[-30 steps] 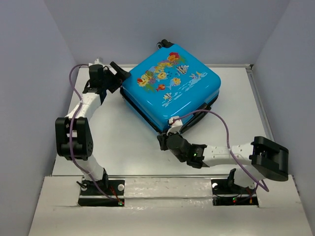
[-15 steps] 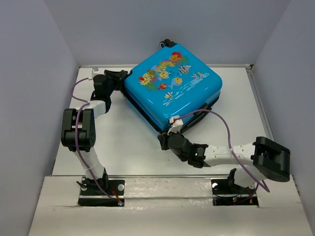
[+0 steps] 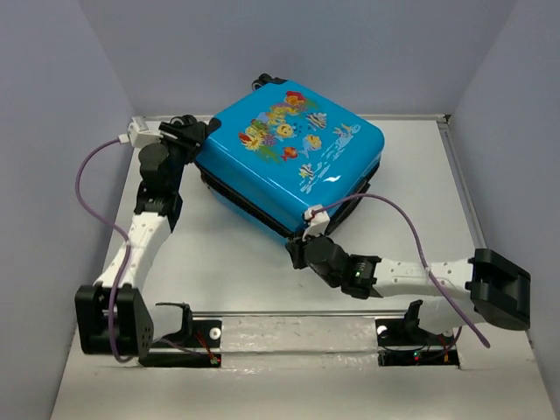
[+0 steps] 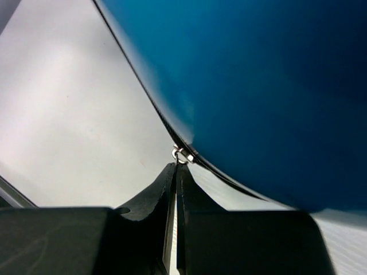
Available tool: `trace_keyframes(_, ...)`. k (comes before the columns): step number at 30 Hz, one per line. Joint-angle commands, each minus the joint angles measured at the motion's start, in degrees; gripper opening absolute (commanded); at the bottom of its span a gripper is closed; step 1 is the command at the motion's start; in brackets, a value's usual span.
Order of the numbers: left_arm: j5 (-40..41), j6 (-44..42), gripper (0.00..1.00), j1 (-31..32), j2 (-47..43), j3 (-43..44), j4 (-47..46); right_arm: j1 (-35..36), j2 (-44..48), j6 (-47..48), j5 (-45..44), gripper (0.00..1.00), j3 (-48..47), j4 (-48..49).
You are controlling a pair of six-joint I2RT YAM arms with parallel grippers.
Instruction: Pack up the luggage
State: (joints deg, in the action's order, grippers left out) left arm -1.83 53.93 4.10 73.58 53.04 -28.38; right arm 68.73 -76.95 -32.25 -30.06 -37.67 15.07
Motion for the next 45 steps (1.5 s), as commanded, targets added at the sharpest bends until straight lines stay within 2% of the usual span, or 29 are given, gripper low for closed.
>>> trace_keyframes(1, 0.4, -5.2, 0.06, -0.1, -14.9, -9.7, -4.1, -2.7, 2.4, 1.9, 3.7, 0.07, -4.1, -1.8)
trace_keyframes(5, -1.6, -2.8, 0.06, 0.4, -26.3, -23.0, 1.6, -7.3, 9.7, 4.0, 6.7, 0.07, -3.4, -5.4)
trace_keyframes(6, -2.0, -1.1, 0.06, 0.7, -32.0, -26.1, 2.2, -8.9, 10.8, 4.8, 7.2, 0.07, -3.4, -6.1)
trace_keyframes(7, -1.9, -0.3, 0.06, 2.6, -34.9, -31.4, 4.4, -9.0, 11.9, 6.9, 7.9, 0.07, -3.5, -7.0)
trace_keyframes(9, -0.7, 0.5, 0.06, 5.0, -43.0, -36.7, 8.3, -9.0, 10.9, 9.0, 9.8, 0.07, -4.2, -7.0)
trace_keyframes(10, -0.1, 1.3, 0.06, 7.5, -45.4, -38.2, 9.8, -9.0, 9.5, 9.1, 14.6, 0.07, -4.9, -7.0)
trace_keyframes(11, 1.1, 1.7, 0.06, 8.8, -47.6, -39.2, 12.6, -9.0, 7.3, 8.6, 17.6, 0.07, -5.7, -5.3)
trace_keyframes(12, 1.2, 2.2, 0.06, 9.9, -51.4, -40.7, 14.0, -5.7, 1.9, 7.4, 19.1, 0.07, -7.2, -3.7)
trace_keyframes(14, 2.1, 2.8, 0.06, 12.0, -53.7, -41.5, 15.4, -1.4, -4.3, 7.3, 19.1, 0.07, -10.2, -0.6)
trace_keyframes(15, 4.3, 2.6, 0.06, 13.8, -54.8, -41.4, 17.5, 0.7, -11.1, 7.5, 19.9, 0.07, -15.6, 1.2)
trace_keyframes(17, 4.5, 2.1, 0.06, 15.1, -55.2, -40.9, 18.6, 6.5, -17.1, 10.5, 20.3, 0.07, -22.8, 0.5)
trace_keyframes(19, 4.6, 0.2, 0.06, 15.8, -55.9, -39.9, 20.7, 7.5, -21.2, 12.1, 18.6, 0.07, -28.7, -2.4)
trace_keyframes(21, 6.2, -2.3, 0.06, 15.8, -57.5, -38.8, 24.0, 6.1, -19.2, 10.9, 18.0, 0.07, -26.3, -1.0)
trace_keyframes(22, 6.2, -2.9, 0.06, 15.8, -57.8, -38.4, 24.2, 4.4, -15.2, 8.8, 18.8, 0.07, -21.0, 0.1)
trace_keyframes(26, 6.2, -5.1, 0.06, 15.9, -55.8, -35.6, 24.2, -8.8, -2.9, 3.9, 23.6, 0.07, -7.1, 4.4)
trace_keyframes(28, 9.3, -10.3, 0.06, 15.8, -53.1, -28.2, 27.5, -10.7, 1.4, 4.4, 24.1, 0.07, -4.4, 3.6)
trace_keyframes(29, 13.0, -12.0, 0.13, 15.8, -51.0, -25.2, 31.5, -10.7, 4.8, 5.4, 23.7, 0.07, -3.2, 1.7)
trace_keyframes(30, 14.6, -13.5, 0.26, 15.8, -49.5, -21.8, 33.6, -11.3, 5.9, 5.9, 23.5, 0.07, -2.9, 0.9)
trace_keyframes(31, 16.0, -16.2, 0.45, 15.7, -47.4, -14.9, 35.7, -11.3, 6.8, 6.5, 23.6, 0.07, -2.8, 0.3)
trace_keyframes(32, 17.7, -17.4, 0.78, 15.6, -44.7, -11.4, 40.8, -11.3, 7.2, 6.5, 23.8, 0.07, -2.7, -0.3)
trace_keyframes(33, 17.8, -19.0, 0.86, 15.5, -38.2, -4.9, 43.3, -11.3, 7.8, 6.5, 24.1, 0.07, -2.1, -0.5)
trace_keyframes(34, 17.1, -20.7, 0.91, 15.3, -35.1, -2.4, 45.1, -11.3, 7.9, 6.6, 24.1, 0.07, -1.7, -0.5)
trace_keyframes(36, 13.6, -23.8, 0.96, 13.9, -29.1, 0.4, 48.2, -11.3, 8.4, 7.1, 23.0, 0.07, -0.6, -1.2)
trace_keyframes(40, 4.5, -28.1, 0.93, 7.9, -27.4, 0.3, 47.9, -15.3, 11.4, 8.4, 25.1, 0.07, 0.6, -3.6)
trace_keyframes(42, -2.9, -32.8, 0.92, 4.9, -26.0, 0.0, 48.2, -18.7, 12.8, 9.2, 27.1, 0.07, 0.7, -5.1)
trace_keyframes(45, -9.0, -37.0, 0.92, 4.0, -23.5, 0.2, 50.1, -22.7, 14.7, 11.1, 31.0, 0.07, -0.4, -7.7)
